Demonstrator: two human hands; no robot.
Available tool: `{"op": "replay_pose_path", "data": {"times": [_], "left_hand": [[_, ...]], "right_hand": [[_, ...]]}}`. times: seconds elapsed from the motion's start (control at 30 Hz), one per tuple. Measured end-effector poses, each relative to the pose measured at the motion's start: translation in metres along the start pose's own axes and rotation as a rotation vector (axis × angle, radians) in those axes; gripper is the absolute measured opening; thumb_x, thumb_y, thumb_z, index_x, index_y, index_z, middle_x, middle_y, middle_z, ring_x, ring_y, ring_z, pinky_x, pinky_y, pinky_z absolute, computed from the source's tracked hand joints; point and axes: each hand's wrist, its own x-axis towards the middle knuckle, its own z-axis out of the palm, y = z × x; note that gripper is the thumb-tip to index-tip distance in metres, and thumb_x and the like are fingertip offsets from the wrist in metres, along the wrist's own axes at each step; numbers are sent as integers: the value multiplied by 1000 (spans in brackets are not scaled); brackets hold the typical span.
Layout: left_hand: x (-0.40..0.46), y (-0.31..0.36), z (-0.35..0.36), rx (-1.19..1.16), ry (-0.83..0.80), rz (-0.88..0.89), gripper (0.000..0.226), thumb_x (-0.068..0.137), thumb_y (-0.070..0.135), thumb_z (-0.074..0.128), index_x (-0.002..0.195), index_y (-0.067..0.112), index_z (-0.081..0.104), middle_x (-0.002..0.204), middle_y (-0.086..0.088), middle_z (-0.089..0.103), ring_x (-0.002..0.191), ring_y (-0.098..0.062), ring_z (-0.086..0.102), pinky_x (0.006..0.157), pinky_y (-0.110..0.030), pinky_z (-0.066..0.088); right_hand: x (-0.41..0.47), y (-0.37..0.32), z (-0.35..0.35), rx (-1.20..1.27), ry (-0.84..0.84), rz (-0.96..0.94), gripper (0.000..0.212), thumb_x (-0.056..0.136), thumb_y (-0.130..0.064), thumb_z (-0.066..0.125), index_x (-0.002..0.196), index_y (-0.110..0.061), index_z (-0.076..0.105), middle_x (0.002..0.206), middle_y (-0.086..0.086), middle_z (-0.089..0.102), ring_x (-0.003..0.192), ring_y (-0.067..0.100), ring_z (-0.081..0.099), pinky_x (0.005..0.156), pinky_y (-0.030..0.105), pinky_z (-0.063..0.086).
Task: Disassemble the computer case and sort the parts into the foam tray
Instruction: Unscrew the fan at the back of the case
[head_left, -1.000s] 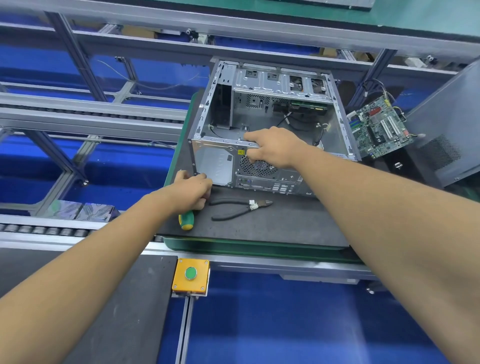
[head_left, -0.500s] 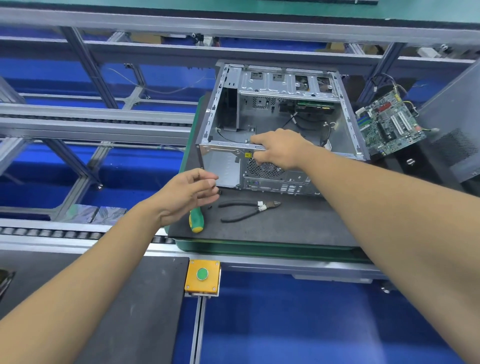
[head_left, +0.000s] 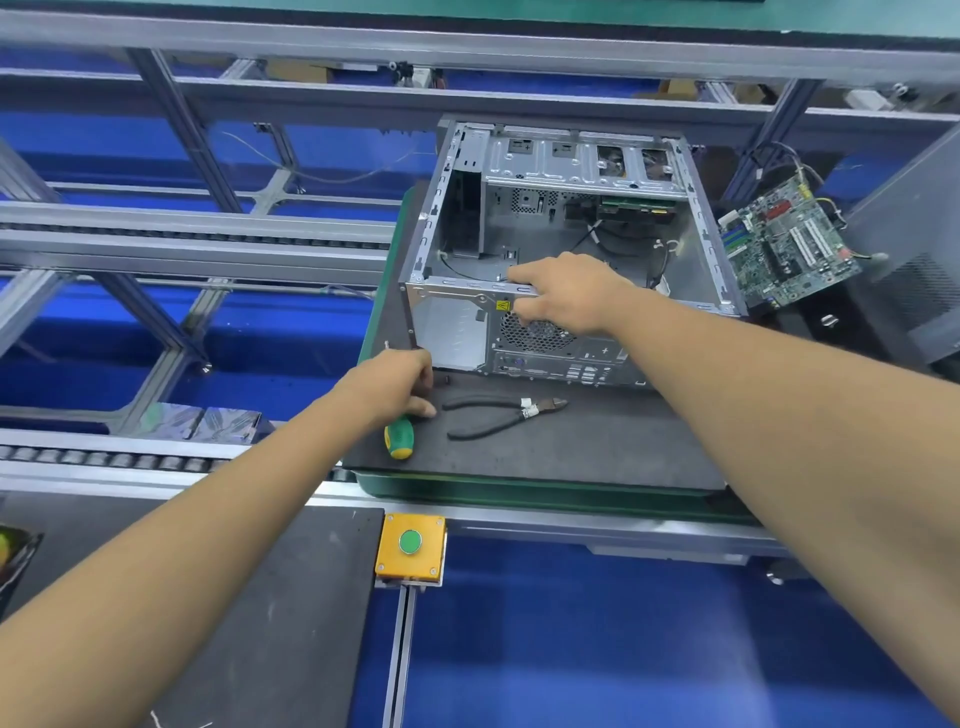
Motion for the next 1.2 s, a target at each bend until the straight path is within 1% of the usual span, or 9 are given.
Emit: {"op": "replay_pose_path", "data": {"times": [0.23,0.43,0.53,0.67,0.77,0.93,1.07,1.13,1.2], "left_hand": [[15,8,1,110,-61,22,33,82,30,85,97,16,58,105,-3,62,98,-29,60,77,-37,49],[10,14,7,41,-34,36,14,101,19,62,97,7,58,101,-12,62,93,-32,60,86,-45,50],[5,21,3,-241,1,-33,29,101,11,47,73,4,47,67,-10,44,62,-24,36,61,-37,38],[-2,37,-5,-1273,-181,-280,19,97,8,36,79,14,41,72,-6,42,54,-15,28,47,-24,23],[-4,43,-3,-1504,-226,-285,18,95,10,35,81,13,45,71,-5,42,53,-13,29,45,-23,22],[5,50,6,-1349,-116,-306,29,102,31,49,77,15,50,66,0,37,49,-12,28,45,-23,22],[9,50,18,-562,156,-208,20,97,28,66,95,10,56,85,-5,60,74,-22,56,65,-31,44],[6,52,26,-288,213,-231,29,98,29,67,108,8,50,102,-11,63,93,-35,62,77,-40,49],[6,54,30,-71,227,-257,39,100,35,63,118,6,45,110,-17,64,98,-42,64,75,-44,48]], "right_hand": [[-1,0,0,16,-8,14,18,84,-43,56,77,-30,45,62,4,56,64,20,56,53,33,28],[-2,0,-1,22,-4,9,18,86,-41,58,91,-24,53,62,4,56,65,21,56,54,33,30],[-1,1,-1,37,-15,5,17,85,-41,56,85,-25,50,60,6,56,63,24,58,54,33,32],[1,2,1,22,-15,4,22,82,-45,53,92,-25,54,62,6,58,66,26,60,55,33,34],[3,4,3,12,-10,-2,25,82,-45,54,96,-25,54,63,6,59,69,26,59,55,33,34],[5,4,3,6,-9,-19,20,85,-43,55,95,-26,52,69,2,57,72,26,56,57,35,34],[5,4,3,3,-3,-31,20,86,-43,55,95,-26,51,72,2,58,76,28,56,55,33,30],[4,4,3,9,-8,-43,16,87,-43,54,91,-31,44,72,1,57,77,29,56,55,33,29],[3,4,2,20,-11,-52,16,88,-43,54,94,-35,41,70,-3,54,79,29,56,57,33,31]]}}
